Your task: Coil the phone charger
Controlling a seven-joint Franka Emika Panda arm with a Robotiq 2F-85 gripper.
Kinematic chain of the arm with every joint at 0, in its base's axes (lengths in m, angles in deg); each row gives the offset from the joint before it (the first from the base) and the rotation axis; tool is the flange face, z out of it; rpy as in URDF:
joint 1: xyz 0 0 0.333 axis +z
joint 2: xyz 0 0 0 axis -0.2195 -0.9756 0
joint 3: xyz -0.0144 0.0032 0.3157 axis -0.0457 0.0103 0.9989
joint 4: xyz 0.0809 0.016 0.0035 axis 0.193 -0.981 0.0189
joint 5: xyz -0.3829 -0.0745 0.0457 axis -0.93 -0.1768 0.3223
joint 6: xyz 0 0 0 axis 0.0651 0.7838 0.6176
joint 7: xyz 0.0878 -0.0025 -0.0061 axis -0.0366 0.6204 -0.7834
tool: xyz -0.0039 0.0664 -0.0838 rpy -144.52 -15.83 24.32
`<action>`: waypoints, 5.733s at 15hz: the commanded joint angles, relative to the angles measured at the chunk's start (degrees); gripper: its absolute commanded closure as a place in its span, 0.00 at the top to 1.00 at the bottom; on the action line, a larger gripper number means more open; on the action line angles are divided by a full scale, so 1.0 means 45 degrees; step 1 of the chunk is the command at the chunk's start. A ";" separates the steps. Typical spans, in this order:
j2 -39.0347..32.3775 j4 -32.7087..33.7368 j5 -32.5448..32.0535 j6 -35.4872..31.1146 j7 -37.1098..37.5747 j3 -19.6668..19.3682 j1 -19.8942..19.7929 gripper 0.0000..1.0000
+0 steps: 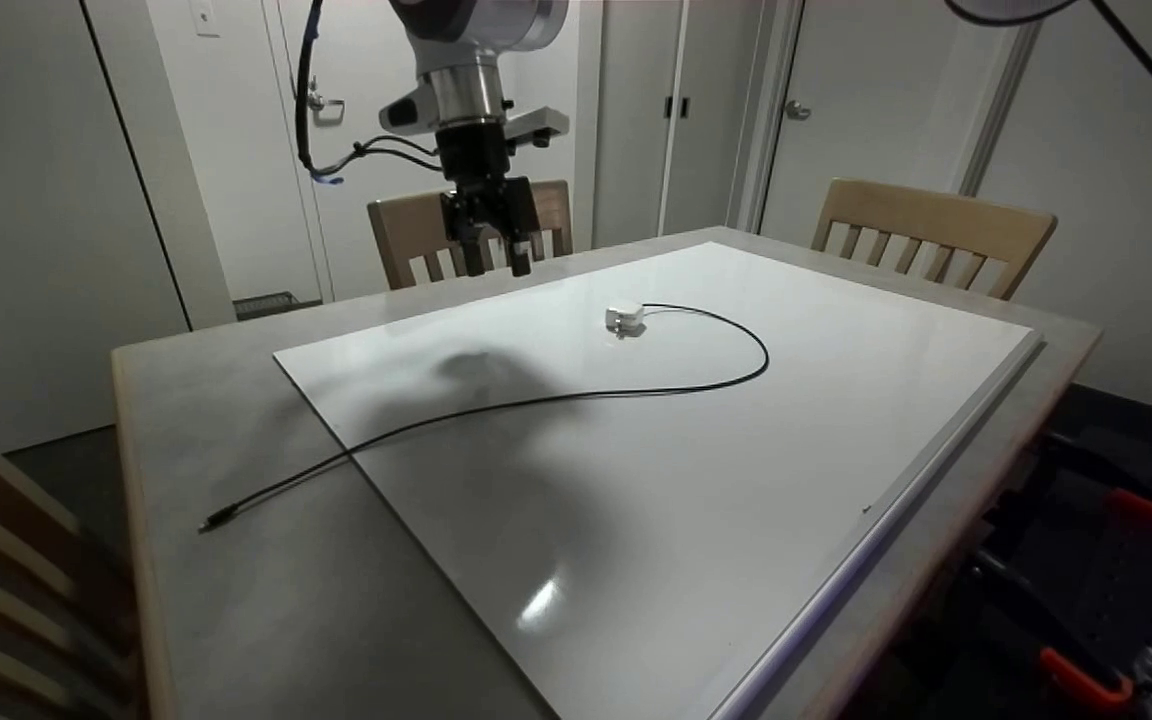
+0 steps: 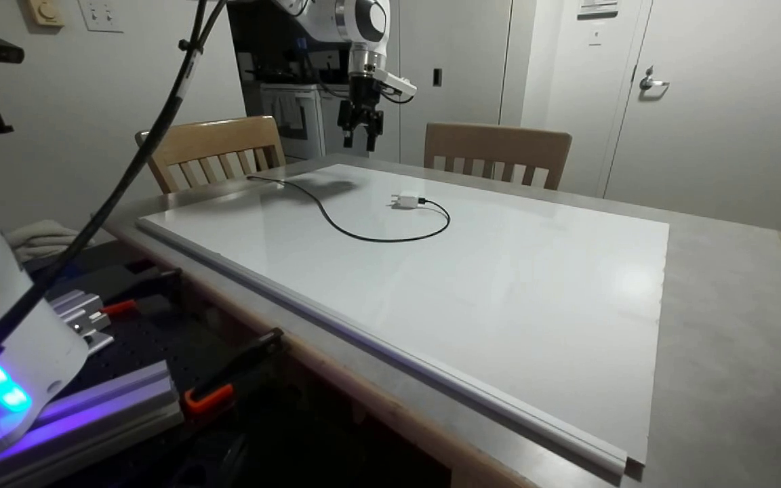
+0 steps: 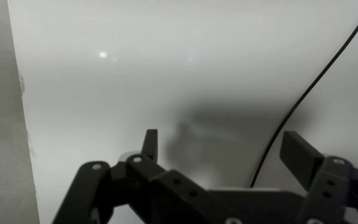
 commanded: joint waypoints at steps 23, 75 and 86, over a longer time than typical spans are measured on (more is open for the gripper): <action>-0.0012 0.0798 -0.3317 0.4170 0.3439 -0.1794 0.3029 1.00; -0.0169 0.0104 -0.2862 -0.3494 0.7710 -0.1147 0.4857 1.00; -0.0140 -0.0257 -0.1930 -0.2789 0.7914 -0.0331 0.5048 1.00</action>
